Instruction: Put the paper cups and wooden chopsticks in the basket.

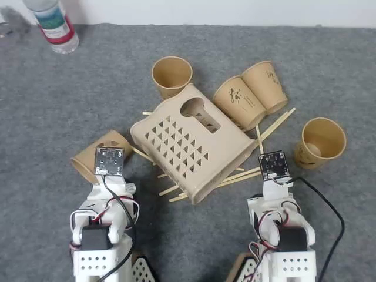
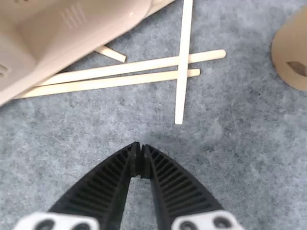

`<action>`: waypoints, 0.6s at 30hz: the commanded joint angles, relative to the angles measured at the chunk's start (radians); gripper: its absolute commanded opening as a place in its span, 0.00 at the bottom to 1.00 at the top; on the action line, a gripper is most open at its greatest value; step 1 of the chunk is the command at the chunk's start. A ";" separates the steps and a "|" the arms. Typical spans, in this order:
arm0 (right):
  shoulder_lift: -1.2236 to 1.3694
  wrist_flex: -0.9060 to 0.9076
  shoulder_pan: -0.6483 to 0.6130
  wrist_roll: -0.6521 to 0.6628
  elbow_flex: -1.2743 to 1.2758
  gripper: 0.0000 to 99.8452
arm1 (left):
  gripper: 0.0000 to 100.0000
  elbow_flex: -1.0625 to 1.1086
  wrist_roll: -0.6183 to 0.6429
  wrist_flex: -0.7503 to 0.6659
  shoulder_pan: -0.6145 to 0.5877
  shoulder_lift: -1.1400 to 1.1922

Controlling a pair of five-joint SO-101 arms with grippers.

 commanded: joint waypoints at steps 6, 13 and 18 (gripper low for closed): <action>-0.005 -0.019 0.007 0.009 0.017 0.01 | 0.01 -0.021 -0.011 0.005 -0.008 -0.021; -0.005 -0.019 0.007 0.009 0.017 0.01 | 0.01 -0.021 -0.011 0.005 -0.008 -0.021; -0.005 -0.019 0.007 0.009 0.017 0.01 | 0.01 -0.021 -0.011 0.005 -0.008 -0.021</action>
